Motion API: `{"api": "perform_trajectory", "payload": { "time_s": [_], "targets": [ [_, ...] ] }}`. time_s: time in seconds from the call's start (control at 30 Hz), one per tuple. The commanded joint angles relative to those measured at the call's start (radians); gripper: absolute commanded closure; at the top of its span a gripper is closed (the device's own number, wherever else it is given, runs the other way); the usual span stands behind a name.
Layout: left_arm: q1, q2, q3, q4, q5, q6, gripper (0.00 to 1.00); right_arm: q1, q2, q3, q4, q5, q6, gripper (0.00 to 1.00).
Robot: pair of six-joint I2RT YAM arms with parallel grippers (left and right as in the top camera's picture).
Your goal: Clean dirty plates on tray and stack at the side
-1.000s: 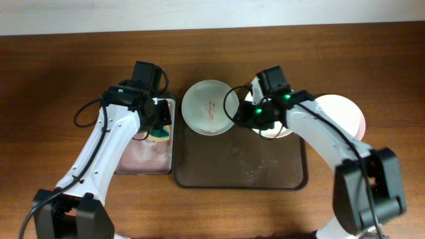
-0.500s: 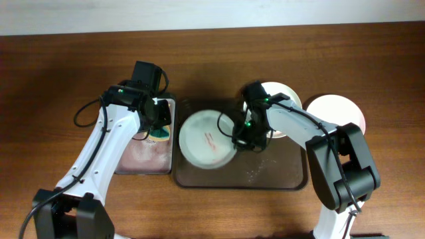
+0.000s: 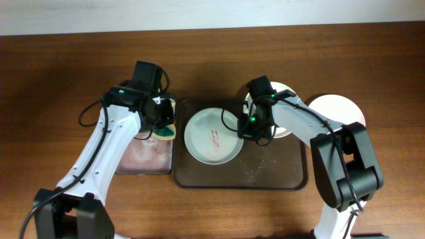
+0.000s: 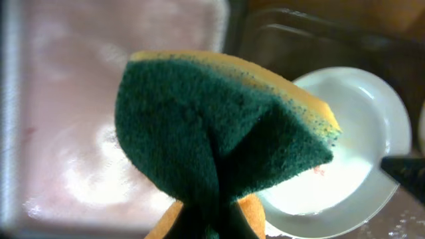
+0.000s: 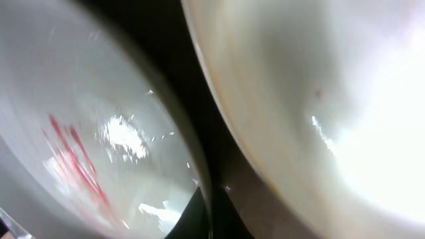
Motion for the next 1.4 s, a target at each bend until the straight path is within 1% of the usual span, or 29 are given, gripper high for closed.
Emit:
{"api": "perform_trajectory", "payload": {
  "time_s": [0.0,0.07,0.2,0.3,0.4,0.5,0.53,0.6,0.63,0.67,0.73,0.8,0.87,0.93,0.97,1.0,1.03,1.07,1.1,1.13,1.27,1.33,1.37],
  "targets": [
    [-0.054,0.001,-0.077,0.093,0.151,0.016,1.00,-0.003,0.009,0.002,-0.040,0.044,-0.014,0.96],
    [-0.084,0.018,-0.094,0.145,0.188,0.009,1.00,-0.003,0.009,0.002,-0.052,0.043,-0.014,0.96],
    [-0.165,0.083,-0.103,0.239,0.191,-0.063,1.00,0.024,0.009,0.002,-0.066,0.044,-0.014,0.96],
    [-0.218,0.154,-0.103,0.298,0.198,-0.162,1.00,0.027,0.009,0.002,-0.067,0.044,-0.014,0.96],
    [-0.224,0.247,-0.103,0.401,0.378,-0.164,1.00,0.027,0.009,0.002,-0.067,0.045,-0.014,0.96],
    [-0.223,0.327,-0.103,0.454,0.525,-0.141,1.00,0.027,0.009,0.002,-0.067,0.045,-0.014,0.96],
    [-0.222,0.344,-0.103,0.455,0.534,-0.142,1.00,0.027,0.009,0.002,-0.068,0.045,-0.014,0.96],
    [-0.220,0.379,-0.105,0.455,0.521,-0.142,1.00,0.027,0.009,0.002,-0.071,0.045,-0.014,0.96],
    [-0.220,0.401,-0.108,0.447,0.467,-0.142,1.00,0.027,0.009,0.002,-0.072,0.045,-0.014,0.96],
    [-0.220,0.410,-0.110,0.408,0.353,-0.143,1.00,0.027,0.009,0.002,-0.075,0.045,-0.014,0.96],
    [-0.209,0.407,-0.110,0.303,0.093,-0.202,1.00,0.027,0.009,0.002,-0.079,0.045,-0.014,0.96],
    [-0.186,0.407,-0.110,0.249,-0.032,-0.226,1.00,0.027,0.009,0.002,-0.084,0.052,-0.014,0.96],
    [-0.150,0.406,-0.110,0.211,-0.085,-0.225,1.00,0.027,0.009,0.002,-0.094,0.071,-0.014,0.96],
    [-0.117,0.396,-0.099,0.190,-0.088,-0.188,1.00,0.026,0.009,0.002,-0.097,0.071,-0.014,0.96],
    [-0.111,0.379,-0.085,0.181,-0.066,-0.145,1.00,0.026,0.009,0.002,-0.098,0.071,-0.014,0.96],
    [-0.111,0.359,-0.071,0.169,-0.057,-0.128,1.00,0.026,0.009,0.002,-0.100,0.071,-0.014,0.96],
    [-0.114,0.314,-0.047,0.151,-0.020,-0.097,1.00,0.026,0.009,0.002,-0.100,0.071,-0.014,0.96],
    [-0.121,0.259,-0.027,0.151,0.058,-0.053,1.00,0.026,0.009,0.002,-0.100,0.070,-0.014,0.96],
    [-0.136,0.199,-0.019,0.183,0.173,-0.012,1.00,0.026,0.009,0.002,-0.101,0.070,-0.014,0.96],
    [-0.146,0.173,-0.019,0.203,0.211,-0.006,1.00,0.026,0.009,0.002,-0.100,0.070,-0.014,0.96],
    [-0.185,0.174,-0.022,0.206,0.208,-0.029,1.00,0.026,0.009,0.002,-0.101,0.070,-0.014,0.96],
    [-0.185,0.182,-0.022,0.197,0.192,-0.029,1.00,0.026,0.009,0.002,-0.094,0.070,-0.014,0.78],
    [-0.185,0.181,-0.022,0.180,0.138,-0.029,1.00,0.027,0.009,0.002,-0.071,0.070,-0.014,0.76]
  ]
}}
